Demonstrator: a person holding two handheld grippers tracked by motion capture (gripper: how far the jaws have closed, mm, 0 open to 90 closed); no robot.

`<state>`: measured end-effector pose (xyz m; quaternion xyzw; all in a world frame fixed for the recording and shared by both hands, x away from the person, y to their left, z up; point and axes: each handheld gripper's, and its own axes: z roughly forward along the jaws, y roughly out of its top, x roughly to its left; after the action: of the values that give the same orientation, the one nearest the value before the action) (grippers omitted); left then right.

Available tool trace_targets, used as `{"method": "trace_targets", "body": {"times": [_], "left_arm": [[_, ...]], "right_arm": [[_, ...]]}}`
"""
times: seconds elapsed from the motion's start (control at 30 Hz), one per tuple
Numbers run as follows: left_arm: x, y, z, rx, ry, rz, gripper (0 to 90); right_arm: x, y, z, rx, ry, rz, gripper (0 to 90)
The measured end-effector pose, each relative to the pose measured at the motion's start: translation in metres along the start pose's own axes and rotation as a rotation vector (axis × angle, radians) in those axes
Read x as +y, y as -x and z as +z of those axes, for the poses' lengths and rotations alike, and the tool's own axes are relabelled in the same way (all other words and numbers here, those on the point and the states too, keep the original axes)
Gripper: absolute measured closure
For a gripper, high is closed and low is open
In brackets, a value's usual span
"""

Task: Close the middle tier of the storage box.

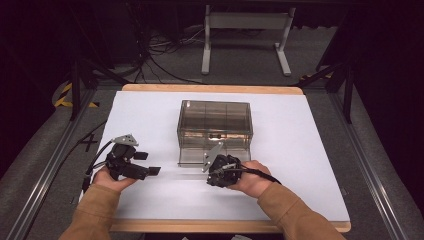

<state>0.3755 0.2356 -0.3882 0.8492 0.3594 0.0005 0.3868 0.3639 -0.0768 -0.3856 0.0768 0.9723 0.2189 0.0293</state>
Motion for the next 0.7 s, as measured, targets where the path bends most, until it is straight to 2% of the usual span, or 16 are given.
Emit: {"method": "trace_targets", "body": {"times": [0.1,0.7], "left_arm": [[0.0,0.0,0.0,-0.001,0.001,0.0,18.3],[0.0,0.0,0.0,0.001,0.002,0.0,18.3]], "right_arm": [[0.001,0.001,-0.005,0.008,0.011,0.014,86.0],[0.003,0.007,-0.025,0.009,0.075,0.024,86.0]]}}
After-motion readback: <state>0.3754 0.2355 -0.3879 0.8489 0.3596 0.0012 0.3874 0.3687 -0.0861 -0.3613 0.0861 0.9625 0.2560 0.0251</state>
